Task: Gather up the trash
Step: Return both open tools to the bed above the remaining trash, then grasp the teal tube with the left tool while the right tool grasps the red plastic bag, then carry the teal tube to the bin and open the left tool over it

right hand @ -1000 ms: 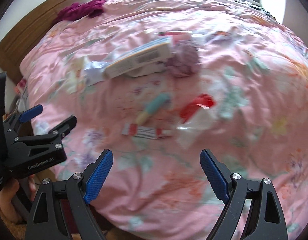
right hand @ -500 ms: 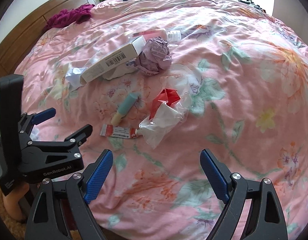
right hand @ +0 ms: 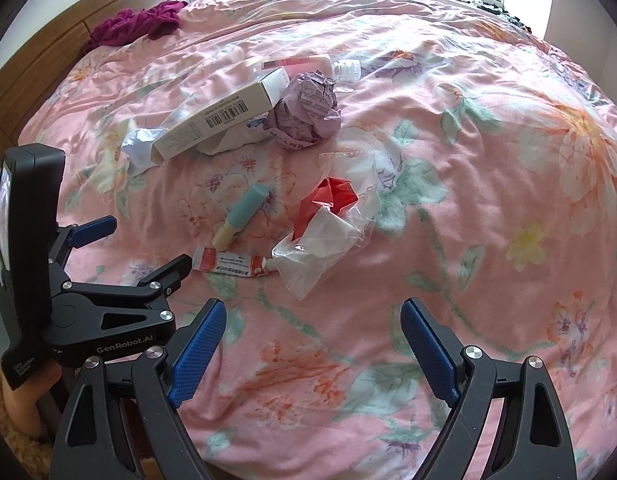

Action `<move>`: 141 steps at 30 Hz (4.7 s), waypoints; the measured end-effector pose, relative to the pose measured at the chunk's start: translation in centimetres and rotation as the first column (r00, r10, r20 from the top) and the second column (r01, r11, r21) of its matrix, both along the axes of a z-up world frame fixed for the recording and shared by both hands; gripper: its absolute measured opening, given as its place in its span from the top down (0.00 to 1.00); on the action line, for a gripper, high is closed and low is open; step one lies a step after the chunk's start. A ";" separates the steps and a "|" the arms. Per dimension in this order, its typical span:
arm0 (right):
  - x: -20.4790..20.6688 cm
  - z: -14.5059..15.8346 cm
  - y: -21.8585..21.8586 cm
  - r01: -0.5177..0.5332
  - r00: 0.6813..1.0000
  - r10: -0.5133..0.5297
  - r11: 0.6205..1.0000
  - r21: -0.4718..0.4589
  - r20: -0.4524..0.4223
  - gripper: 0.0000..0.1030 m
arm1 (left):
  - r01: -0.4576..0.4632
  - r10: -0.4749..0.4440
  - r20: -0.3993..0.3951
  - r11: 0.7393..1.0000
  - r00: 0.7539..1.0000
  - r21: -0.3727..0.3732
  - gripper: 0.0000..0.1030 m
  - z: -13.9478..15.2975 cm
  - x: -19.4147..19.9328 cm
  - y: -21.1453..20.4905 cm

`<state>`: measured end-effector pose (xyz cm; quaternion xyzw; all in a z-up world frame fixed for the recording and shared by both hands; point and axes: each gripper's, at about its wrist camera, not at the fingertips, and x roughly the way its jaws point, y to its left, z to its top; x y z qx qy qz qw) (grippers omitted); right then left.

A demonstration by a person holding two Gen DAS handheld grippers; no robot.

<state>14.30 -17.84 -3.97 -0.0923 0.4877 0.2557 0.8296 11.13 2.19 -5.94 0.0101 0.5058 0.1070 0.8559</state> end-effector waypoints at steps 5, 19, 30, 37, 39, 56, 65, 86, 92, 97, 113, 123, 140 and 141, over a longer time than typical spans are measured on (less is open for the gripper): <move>0.0 0.1 0.0 0.001 1.000 -0.001 1.000 -0.003 0.008 0.14 | -0.002 0.002 -0.001 1.000 1.000 -0.001 0.01 -0.1 0.0 0.1; 0.5 -0.1 -0.9 0.025 1.000 -0.025 1.000 0.013 -0.006 0.14 | 0.089 -0.086 0.031 0.988 0.996 -0.127 0.01 -0.6 1.0 0.1; 1.2 -1.1 -2.4 0.055 0.998 -0.053 0.998 0.039 -0.040 0.14 | 0.153 -0.151 0.027 0.958 0.988 -0.242 0.01 -1.6 4.1 -0.6; 1.1 -1.0 -2.8 0.063 0.997 -0.061 0.997 0.044 -0.046 0.14 | 0.149 -0.150 0.004 0.971 0.989 -0.185 0.09 -2.1 7.7 -1.1; 1.2 -1.0 -2.8 0.064 0.997 -0.062 0.997 0.046 -0.047 0.14 | 0.146 -0.146 0.007 0.979 0.989 -0.146 0.19 -2.3 7.7 -1.3; 3.8 -1.3 -1.4 0.109 0.989 -0.094 0.986 0.126 -0.117 0.14 | 0.172 -0.147 0.119 0.957 0.982 -0.232 0.83 0.8 3.8 0.4; 6.9 -4.4 1.3 0.176 0.970 -0.147 0.974 0.143 -0.194 0.10 | 0.140 -0.102 0.141 0.946 0.985 -0.292 0.83 1.5 2.2 2.6; -1.1 4.1 3.2 -0.045 0.999 0.042 0.964 0.264 0.017 0.53 | -0.061 0.130 0.170 0.931 0.977 -0.361 0.83 3.0 -5.8 8.4; -5.6 6.0 9.9 -0.270 0.961 0.272 0.908 0.321 0.039 0.53 | -0.273 0.339 0.174 0.907 0.924 -0.321 0.83 4.8 -14.0 13.8; -10.6 5.5 15.7 -0.441 0.886 0.463 0.829 0.343 0.020 0.53 | -0.477 0.537 0.169 0.828 0.827 -0.296 0.83 5.2 -22.8 18.3; -23.5 0.5 32.2 -0.749 0.574 0.801 0.598 0.285 -0.172 0.53 | -0.797 0.858 -0.080 0.431 0.507 -0.422 0.83 -6.1 -40.9 27.3; -25.2 -3.5 35.2 -0.746 0.576 0.773 0.630 0.217 -0.266 0.53 | -0.810 0.823 -0.235 0.382 0.518 -0.445 0.83 -14.5 -39.3 28.8; -25.0 -6.0 37.4 -0.727 0.593 0.737 0.663 0.176 -0.324 0.53 | -0.866 0.843 -0.298 0.325 0.448 -0.381 0.13 -17.5 -39.4 30.8; -25.0 -6.1 37.4 -0.727 0.593 0.737 0.663 0.177 -0.325 0.53 | -0.870 0.845 -0.301 0.319 0.441 -0.376 0.12 -17.5 -39.4 30.9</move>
